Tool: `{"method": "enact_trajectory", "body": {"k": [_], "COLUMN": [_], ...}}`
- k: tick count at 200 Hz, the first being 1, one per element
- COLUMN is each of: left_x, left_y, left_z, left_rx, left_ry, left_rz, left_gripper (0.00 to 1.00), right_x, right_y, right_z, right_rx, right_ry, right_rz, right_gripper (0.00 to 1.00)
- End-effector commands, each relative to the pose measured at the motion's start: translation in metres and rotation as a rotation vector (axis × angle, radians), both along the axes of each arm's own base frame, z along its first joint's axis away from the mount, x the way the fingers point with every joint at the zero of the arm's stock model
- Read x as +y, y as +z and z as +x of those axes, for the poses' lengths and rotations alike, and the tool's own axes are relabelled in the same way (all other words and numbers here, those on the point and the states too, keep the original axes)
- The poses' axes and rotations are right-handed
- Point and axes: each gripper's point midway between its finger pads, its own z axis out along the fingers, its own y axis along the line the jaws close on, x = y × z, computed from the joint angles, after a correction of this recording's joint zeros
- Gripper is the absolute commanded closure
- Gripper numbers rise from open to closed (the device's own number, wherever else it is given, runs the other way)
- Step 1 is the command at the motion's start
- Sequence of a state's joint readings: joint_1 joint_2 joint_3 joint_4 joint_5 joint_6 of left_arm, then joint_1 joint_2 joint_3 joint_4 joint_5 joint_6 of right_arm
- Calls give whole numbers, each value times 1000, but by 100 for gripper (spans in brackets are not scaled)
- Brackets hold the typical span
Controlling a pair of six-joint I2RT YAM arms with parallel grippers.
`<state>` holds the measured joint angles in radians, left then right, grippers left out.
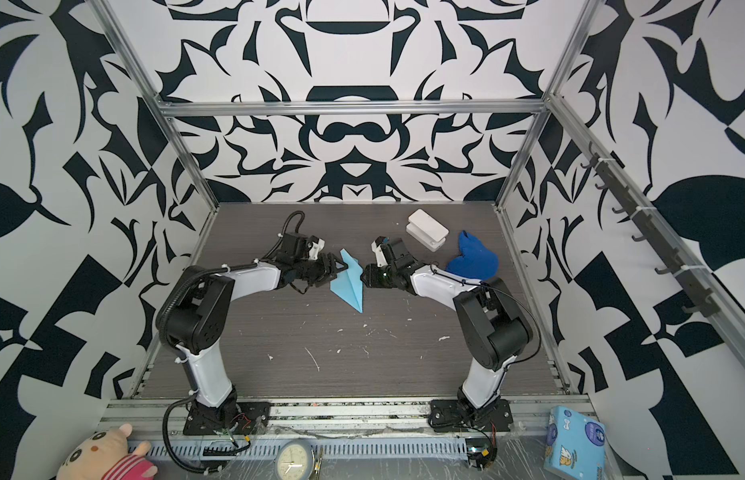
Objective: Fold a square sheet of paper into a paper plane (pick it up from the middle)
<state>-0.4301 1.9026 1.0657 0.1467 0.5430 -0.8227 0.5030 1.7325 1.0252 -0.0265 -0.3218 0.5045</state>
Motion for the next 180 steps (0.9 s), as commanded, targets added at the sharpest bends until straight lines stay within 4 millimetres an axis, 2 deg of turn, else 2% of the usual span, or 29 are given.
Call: {"method": "enact_trajectory", "body": {"k": [1,44,79,101,120,148,180], "left_x": [-18,-35,-35,-31,-26,-4,52], "left_y": [5,-7,-10,-12,-2,12,23], "left_z": [6,10,13,14,14,8,-5], "left_rx": [-23,-15,-31,-46,-81,-107,-84], "left_ry": [-53,-95,-95,-93,-98,-117,-137], "left_rz": [-53,-78,-71,-37,3,176,555], "left_gripper": [38,63,80,88,92,93,93], "right_x": [-1,-9,-14,-18,-20,-25,-31], "right_y": [21,24,28,32,37,44,50], "right_z": [6,3,2,2,2,3,3], "right_rx": [-49,-53,-62,-70,-80,-96,-116], "right_ry": [-29,-58,-75,-89,-97,-112,-129], "right_rz": [61,69,68,66,67,68,67], "right_gripper": [59,59,59,60,61,62,63]}}
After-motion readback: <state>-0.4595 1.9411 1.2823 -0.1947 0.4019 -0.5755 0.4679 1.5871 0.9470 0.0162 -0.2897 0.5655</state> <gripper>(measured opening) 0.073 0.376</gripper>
